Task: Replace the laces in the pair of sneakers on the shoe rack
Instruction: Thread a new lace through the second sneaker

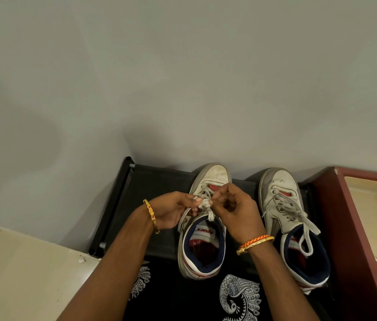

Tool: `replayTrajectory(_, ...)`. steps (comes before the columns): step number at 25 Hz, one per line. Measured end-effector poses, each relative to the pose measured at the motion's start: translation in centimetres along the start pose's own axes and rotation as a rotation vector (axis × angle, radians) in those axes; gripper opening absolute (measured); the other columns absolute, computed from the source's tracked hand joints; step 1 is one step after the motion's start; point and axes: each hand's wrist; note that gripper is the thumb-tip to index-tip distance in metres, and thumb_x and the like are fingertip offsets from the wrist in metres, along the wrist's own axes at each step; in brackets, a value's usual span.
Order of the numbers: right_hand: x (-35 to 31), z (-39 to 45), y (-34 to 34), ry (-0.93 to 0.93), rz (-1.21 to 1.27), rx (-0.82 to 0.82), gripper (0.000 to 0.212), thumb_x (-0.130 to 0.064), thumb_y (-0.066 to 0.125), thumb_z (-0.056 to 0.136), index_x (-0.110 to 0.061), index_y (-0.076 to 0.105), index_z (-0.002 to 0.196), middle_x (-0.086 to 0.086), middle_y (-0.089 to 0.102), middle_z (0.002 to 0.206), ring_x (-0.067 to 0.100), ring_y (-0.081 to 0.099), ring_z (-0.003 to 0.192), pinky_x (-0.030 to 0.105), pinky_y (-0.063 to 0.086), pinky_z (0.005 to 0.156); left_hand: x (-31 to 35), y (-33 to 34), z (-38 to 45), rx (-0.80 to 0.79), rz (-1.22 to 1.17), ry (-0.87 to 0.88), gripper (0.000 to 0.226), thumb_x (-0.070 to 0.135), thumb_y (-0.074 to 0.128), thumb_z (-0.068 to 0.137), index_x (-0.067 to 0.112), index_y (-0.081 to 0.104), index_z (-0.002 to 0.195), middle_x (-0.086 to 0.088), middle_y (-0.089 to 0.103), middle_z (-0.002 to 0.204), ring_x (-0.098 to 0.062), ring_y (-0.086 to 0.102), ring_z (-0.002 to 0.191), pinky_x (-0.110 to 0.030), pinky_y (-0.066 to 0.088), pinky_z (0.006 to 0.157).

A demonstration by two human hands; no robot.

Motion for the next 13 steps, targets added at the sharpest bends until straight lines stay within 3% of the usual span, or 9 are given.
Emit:
replayTrajectory(4,-0.2,-0.6,0.4,-0.127,-0.200,0.040,0.022,-0.002,0.065,0.081,-0.023,0.057,0.080,-0.005,0.053,0.089,0.005,0.053,0.080,0.004,0.039,0.068,0.2,0.7,0.3,0.062,-0.047,-0.060,0.027,0.022,0.062,0.076,0.005,0.064,0.097,-0.007,0.055,0.084,-0.015,0.053,0.073,-0.028,0.045,0.077)
replayTrajectory(7,-0.3,-1.3,0.4,-0.137,-0.273,0.058,0.009,-0.018,0.065,0.079,-0.019,0.065,0.088,-0.004,0.053,0.093,0.012,0.052,0.089,0.006,0.035,0.072,0.4,1.4,0.1,0.094,-0.066,-0.074,0.017,0.018,0.051,0.091,0.006,0.063,0.092,-0.004,0.061,0.071,-0.015,0.057,0.068,-0.029,0.048,0.074)
replayTrajectory(13,-0.6,-1.9,0.2,-0.080,-0.212,0.138,0.007,-0.022,0.074,0.079,-0.016,0.074,0.084,-0.007,0.064,0.082,0.000,0.059,0.075,0.006,0.043,0.066,0.6,1.7,0.1,0.255,0.395,0.115,0.031,0.023,0.053,0.094,-0.002,0.068,0.101,-0.014,0.069,0.103,-0.021,0.062,0.103,-0.029,0.046,0.094)
Point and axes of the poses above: each hand's wrist, its own z-axis towards the middle knuckle, its own y-axis out of the palm, x = y × z
